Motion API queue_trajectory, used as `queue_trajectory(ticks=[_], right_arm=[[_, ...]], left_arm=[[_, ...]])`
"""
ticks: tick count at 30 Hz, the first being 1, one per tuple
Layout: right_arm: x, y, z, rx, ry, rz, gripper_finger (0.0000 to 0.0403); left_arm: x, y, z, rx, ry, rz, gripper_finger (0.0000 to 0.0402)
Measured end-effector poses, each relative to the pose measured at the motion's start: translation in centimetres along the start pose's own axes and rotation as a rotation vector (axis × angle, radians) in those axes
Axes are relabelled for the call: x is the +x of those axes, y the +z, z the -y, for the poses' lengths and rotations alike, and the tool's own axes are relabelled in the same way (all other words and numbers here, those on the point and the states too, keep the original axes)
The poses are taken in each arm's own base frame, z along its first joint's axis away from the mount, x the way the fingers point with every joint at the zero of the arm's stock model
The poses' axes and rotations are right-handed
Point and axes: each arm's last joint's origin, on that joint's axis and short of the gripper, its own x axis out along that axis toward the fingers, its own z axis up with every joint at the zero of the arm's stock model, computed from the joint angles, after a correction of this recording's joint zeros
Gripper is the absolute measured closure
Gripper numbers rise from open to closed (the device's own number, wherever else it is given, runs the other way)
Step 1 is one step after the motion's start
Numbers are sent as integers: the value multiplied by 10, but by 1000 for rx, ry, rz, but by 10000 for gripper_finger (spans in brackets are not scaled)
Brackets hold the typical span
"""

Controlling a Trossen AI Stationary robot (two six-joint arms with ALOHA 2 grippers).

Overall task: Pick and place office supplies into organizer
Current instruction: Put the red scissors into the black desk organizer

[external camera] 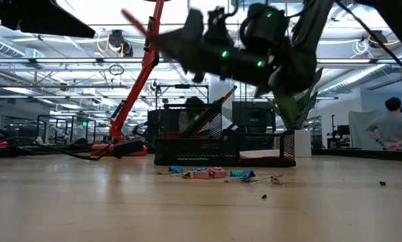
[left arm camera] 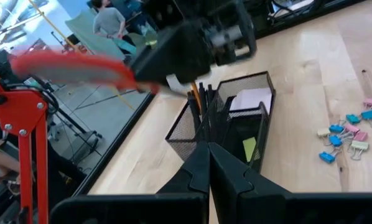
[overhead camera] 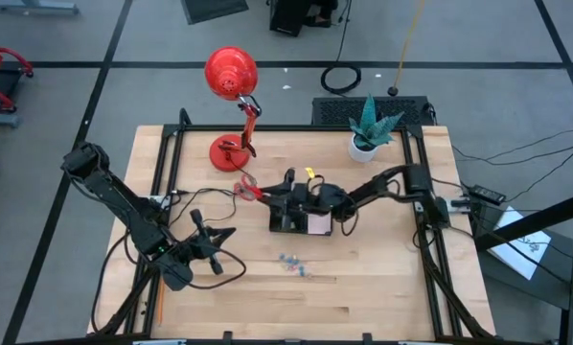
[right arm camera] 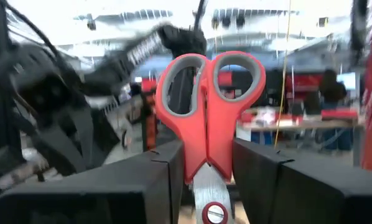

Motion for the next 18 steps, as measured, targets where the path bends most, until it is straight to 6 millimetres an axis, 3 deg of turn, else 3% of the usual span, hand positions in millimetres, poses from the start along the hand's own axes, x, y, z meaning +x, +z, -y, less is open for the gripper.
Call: queue_trajectory(ticks=[6,18], right_arm=[[10,-16,5,-3,-56,-164,308],[10,-18,5,-120,-135,-186,308]], left_arm=[[0,-3,-1,-12,3,-12,396],[0,-4,-1,-32,6,-18,396]])
